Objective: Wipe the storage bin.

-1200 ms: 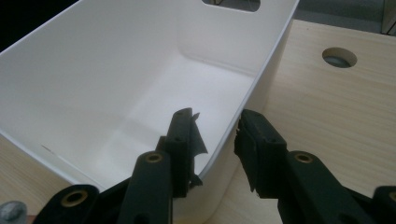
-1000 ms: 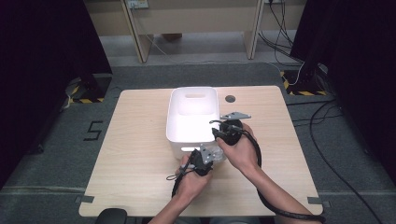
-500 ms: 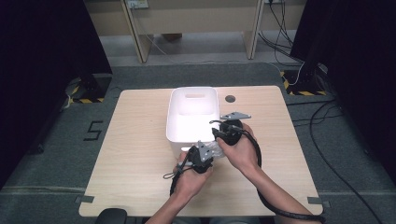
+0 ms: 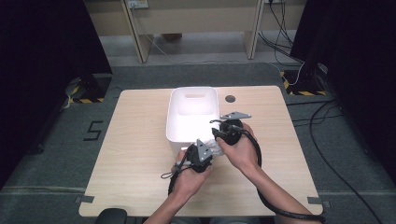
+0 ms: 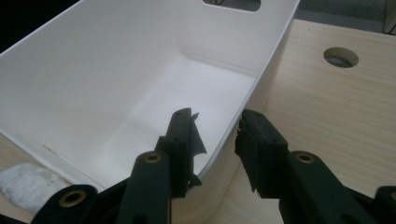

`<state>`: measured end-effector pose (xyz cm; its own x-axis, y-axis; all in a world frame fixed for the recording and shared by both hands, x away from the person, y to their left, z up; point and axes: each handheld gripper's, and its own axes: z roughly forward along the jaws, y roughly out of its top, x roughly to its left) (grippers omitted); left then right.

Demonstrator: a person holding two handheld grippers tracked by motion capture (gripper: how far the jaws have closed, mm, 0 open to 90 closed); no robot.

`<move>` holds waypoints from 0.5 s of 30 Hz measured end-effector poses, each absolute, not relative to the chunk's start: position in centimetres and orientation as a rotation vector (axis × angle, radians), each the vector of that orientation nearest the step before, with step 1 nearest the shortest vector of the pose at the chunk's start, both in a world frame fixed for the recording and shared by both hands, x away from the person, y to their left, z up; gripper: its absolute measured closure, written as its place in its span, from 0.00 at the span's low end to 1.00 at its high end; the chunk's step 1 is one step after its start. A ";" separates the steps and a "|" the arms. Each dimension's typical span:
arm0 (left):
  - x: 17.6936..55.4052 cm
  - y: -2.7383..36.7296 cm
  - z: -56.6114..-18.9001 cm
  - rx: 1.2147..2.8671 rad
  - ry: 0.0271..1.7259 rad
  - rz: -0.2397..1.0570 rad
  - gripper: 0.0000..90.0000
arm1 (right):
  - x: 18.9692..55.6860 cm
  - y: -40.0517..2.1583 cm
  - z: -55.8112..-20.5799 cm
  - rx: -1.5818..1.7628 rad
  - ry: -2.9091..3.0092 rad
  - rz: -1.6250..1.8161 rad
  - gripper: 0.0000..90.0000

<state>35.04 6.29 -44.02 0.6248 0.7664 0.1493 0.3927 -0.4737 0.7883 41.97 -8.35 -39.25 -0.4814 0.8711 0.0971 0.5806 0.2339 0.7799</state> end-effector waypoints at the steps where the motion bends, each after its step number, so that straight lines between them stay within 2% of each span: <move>1: 35.0 6.3 -44.1 2.097 0.908 0.639 0.85 | 42.0 -8.4 -39.2 1.346 2.155 1.123 0.72; 15: 32.3 12.2 -45.2 2.127 0.956 0.641 0.85 | 42.6 -8.2 -39.4 1.382 2.178 1.110 0.67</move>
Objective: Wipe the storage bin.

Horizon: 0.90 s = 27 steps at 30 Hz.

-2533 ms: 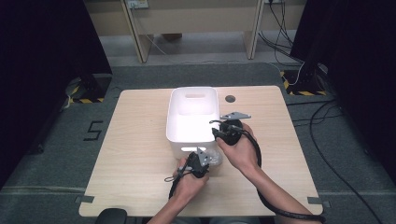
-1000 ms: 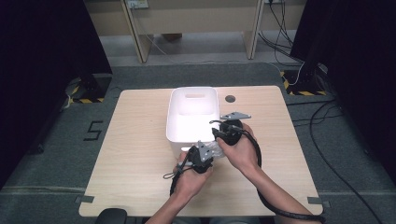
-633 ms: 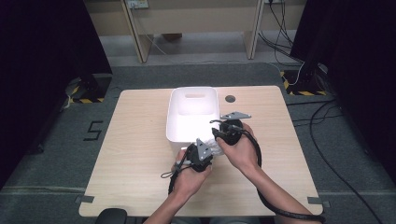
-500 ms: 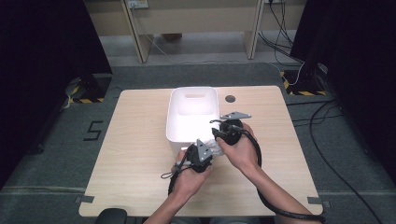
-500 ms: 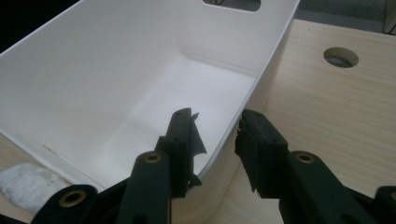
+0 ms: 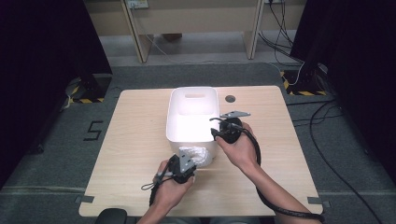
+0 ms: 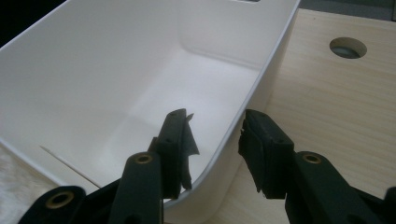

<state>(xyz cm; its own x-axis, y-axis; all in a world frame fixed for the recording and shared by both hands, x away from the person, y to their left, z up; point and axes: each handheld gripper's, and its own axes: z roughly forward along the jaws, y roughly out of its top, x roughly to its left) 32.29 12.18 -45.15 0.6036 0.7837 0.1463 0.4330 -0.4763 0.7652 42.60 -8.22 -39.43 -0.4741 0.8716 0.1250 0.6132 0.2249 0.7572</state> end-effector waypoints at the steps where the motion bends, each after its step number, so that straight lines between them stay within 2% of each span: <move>1: 32.1 12.8 -45.1 2.115 0.971 0.651 0.85 | 42.7 -8.2 -39.5 1.380 2.182 1.105 0.68; 13: 30.8 20.7 -45.0 2.047 1.157 0.725 0.85 | 43.5 -8.3 -39.7 1.366 2.207 1.027 0.75; 23: 32.1 23.2 -44.7 2.004 1.239 0.767 0.85 | 44.3 -9.4 -39.6 1.273 2.280 0.904 0.96; 27: 33.0 23.5 -44.4 2.005 1.246 0.778 0.85 | 45.1 -10.5 -39.3 1.279 2.335 0.898 0.96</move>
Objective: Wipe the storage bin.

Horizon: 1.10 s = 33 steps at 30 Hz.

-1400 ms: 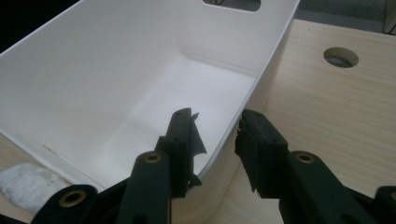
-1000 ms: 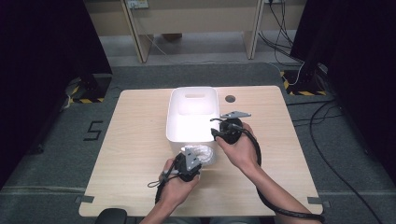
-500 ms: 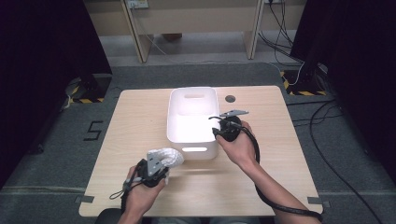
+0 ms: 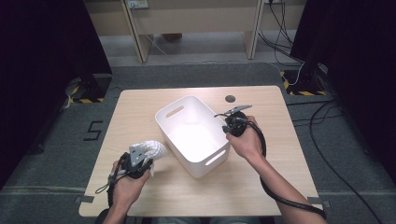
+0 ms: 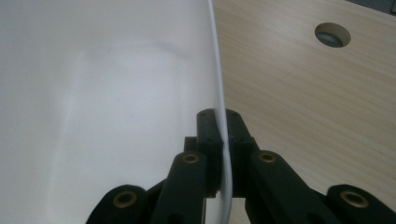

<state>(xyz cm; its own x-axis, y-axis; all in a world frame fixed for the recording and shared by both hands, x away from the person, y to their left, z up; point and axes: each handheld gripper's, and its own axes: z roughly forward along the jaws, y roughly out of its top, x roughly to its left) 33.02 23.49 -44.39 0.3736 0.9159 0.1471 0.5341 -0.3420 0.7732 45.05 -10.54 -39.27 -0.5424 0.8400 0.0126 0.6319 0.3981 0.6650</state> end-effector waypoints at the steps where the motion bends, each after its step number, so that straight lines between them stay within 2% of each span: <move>1: 33.4 23.6 -44.4 2.004 1.253 0.781 0.85 | 45.1 -10.7 -39.2 1.277 2.339 0.893 0.95; 2: 33.8 23.7 -44.4 2.008 1.260 0.784 0.85 | 45.0 -10.9 -39.2 1.270 2.316 0.907 0.87; 3: 34.2 23.9 -44.4 2.009 1.265 0.786 0.85 | 45.0 -11.1 -39.0 1.269 2.300 0.923 0.83; 8: 35.4 24.4 -44.4 2.008 1.293 0.793 0.85 | 44.1 -11.8 -37.8 1.308 2.260 0.988 0.75; 10: 35.4 24.4 -44.4 2.006 1.296 0.794 0.85 | 43.7 -11.8 -37.7 1.309 2.278 0.967 0.76; 12: 35.4 24.3 -44.4 2.007 1.295 0.793 0.85 | 43.5 -11.8 -37.9 1.290 2.289 0.932 0.82; 13: 35.4 24.3 -44.4 2.006 1.296 0.793 0.85 | 43.4 -11.8 -38.0 1.291 2.295 0.913 0.88; 16: 35.5 24.4 -44.5 2.004 1.299 0.793 0.85 | 43.4 -11.8 -38.1 1.263 2.317 0.911 0.94; 24: 36.8 25.2 -44.5 2.008 1.329 0.805 0.85 | 44.4 -12.8 -38.0 1.244 2.320 0.900 0.95; 26: 37.3 25.3 -44.5 2.008 1.339 0.809 0.85 | 44.3 -13.0 -37.9 1.255 2.293 0.912 0.86; 29: 38.2 25.4 -44.4 2.008 1.351 0.814 0.85 | 43.7 -13.5 -37.1 1.247 2.252 0.963 0.81; 32: 39.4 25.9 -44.1 1.997 1.374 0.832 0.85 | 42.8 -14.3 -36.1 1.273 2.218 0.990 0.84; 33: 39.7 26.0 -44.0 1.991 1.380 0.833 0.85 | 42.4 -14.8 -35.9 1.288 2.208 0.988 0.89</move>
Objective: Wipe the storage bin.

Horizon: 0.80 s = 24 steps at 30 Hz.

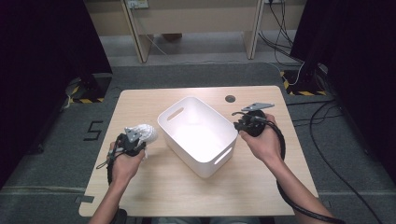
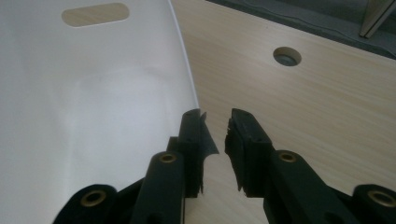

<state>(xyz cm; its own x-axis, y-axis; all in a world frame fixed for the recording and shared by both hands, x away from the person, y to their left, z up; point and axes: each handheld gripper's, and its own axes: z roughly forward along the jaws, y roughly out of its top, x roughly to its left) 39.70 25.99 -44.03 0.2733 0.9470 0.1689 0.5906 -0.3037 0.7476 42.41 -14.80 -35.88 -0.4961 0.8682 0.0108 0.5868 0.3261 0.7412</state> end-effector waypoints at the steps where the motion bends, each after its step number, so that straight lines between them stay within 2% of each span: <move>1: 40.0 26.1 -43.9 1.988 1.383 0.841 0.85 | 42.2 -15.1 -35.8 1.311 2.208 0.974 0.91; 6: 41.2 25.9 -43.6 1.985 1.383 0.858 0.85 | 40.8 -16.2 -36.4 1.399 2.252 0.921 1.00; 15: 42.6 24.7 -43.8 2.000 1.283 0.838 0.85 | 39.5 -15.1 -38.1 1.375 2.329 0.907 0.99; 19: 42.7 24.4 -43.9 2.016 1.222 0.828 0.85 | 39.4 -14.7 -38.1 1.360 2.336 0.917 0.98; 21: 42.8 24.3 -44.1 2.009 1.200 0.777 0.85 | 39.5 -14.5 -38.3 1.355 2.335 0.901 0.97; 24: 43.0 24.2 -44.4 2.047 1.131 0.790 0.85 | 39.8 -14.6 -38.6 1.365 2.328 0.899 0.97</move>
<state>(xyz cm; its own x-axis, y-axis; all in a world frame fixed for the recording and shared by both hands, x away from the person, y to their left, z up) 42.99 24.15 -44.39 0.4431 0.8766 0.1875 0.4776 -0.4078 0.7782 39.77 -14.59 -38.61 -0.5058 0.8607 0.0570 0.6755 0.3541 0.6468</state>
